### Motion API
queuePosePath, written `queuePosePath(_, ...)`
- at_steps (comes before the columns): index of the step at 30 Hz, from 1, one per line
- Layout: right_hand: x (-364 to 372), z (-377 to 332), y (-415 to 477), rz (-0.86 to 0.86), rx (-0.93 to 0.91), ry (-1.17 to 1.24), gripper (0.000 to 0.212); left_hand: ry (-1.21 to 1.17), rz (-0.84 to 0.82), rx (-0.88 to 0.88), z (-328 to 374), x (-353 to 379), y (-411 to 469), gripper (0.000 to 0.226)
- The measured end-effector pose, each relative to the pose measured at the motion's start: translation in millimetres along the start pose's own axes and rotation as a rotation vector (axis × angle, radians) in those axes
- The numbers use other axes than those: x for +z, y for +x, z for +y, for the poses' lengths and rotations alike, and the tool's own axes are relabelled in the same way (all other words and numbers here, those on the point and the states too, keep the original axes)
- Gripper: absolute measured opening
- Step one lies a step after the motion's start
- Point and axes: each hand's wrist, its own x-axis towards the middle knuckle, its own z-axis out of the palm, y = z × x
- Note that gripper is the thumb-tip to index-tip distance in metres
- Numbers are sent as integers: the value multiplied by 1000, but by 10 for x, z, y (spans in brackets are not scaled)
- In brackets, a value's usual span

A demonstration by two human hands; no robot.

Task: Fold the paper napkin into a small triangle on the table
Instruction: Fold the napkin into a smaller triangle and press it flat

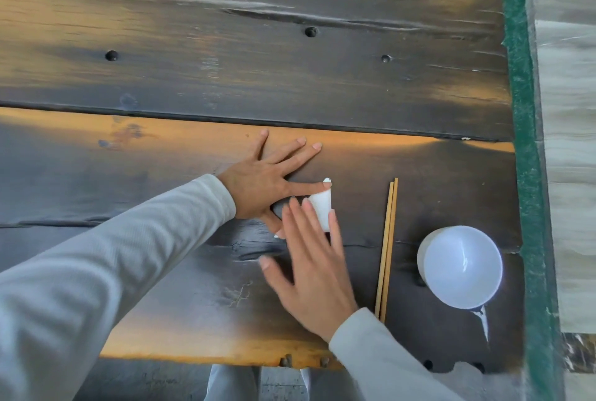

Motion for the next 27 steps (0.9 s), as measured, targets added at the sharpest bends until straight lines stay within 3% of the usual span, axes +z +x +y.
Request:
queuePosePath(3,124,4,-135,-148,32,-177,87,38,-15,-8,15,-5,6,114)
queuePosePath(6,125,130,-207,-213,88,-257,93,25,-48,-8,16,-34,23,113)
queuePosePath(11,38,323,-313,-200,199,-315,93,15,-58,-15,6,-50,17,113)
queuePosePath(20,30,231,-293,-140,233,-303,93,72,-43,-18,13,-25,9,114)
queuePosePath(27,170,37,-186,-189,113,-286,90,76,-36,-13,9,-32,0,112)
